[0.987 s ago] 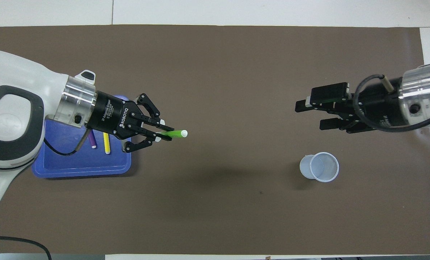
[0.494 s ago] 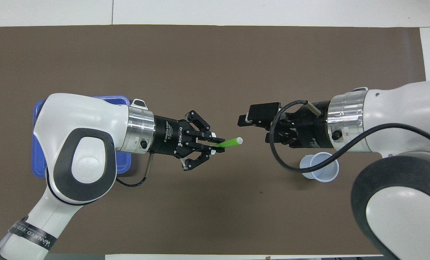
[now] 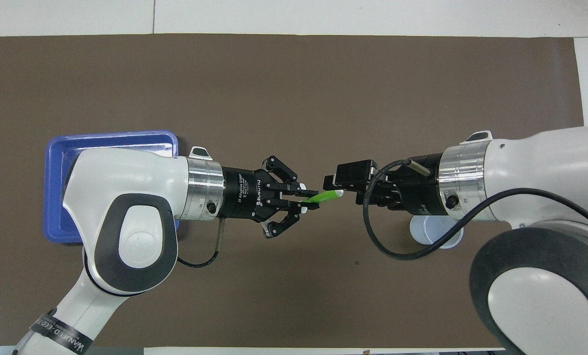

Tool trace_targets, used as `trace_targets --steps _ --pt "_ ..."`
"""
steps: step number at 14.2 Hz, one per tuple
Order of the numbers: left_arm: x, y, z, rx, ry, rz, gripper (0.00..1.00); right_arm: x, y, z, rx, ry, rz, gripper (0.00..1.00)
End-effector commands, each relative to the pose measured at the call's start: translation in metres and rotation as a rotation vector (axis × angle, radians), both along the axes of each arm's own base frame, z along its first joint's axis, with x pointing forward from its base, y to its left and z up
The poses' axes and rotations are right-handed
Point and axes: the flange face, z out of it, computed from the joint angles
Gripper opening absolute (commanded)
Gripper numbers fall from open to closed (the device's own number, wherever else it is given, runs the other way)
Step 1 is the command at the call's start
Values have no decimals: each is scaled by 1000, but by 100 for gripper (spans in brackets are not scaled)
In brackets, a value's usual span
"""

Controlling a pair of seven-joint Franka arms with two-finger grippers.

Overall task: Transfer and insert pens with both arms
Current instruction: 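Grasp the green pen tip with the right gripper, then open the left gripper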

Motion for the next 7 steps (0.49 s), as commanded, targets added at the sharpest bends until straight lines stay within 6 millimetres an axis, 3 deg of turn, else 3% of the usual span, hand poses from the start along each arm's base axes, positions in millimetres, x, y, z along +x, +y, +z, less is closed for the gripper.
trace_targets --steps 1,7 --pt "-7 5 3 -2 -2 51 0 -13 -2 -3 3 -22 13 74" --pt "-7 5 3 -3 -4 53 0 -11 -4 -2 -19 -51 3 61"
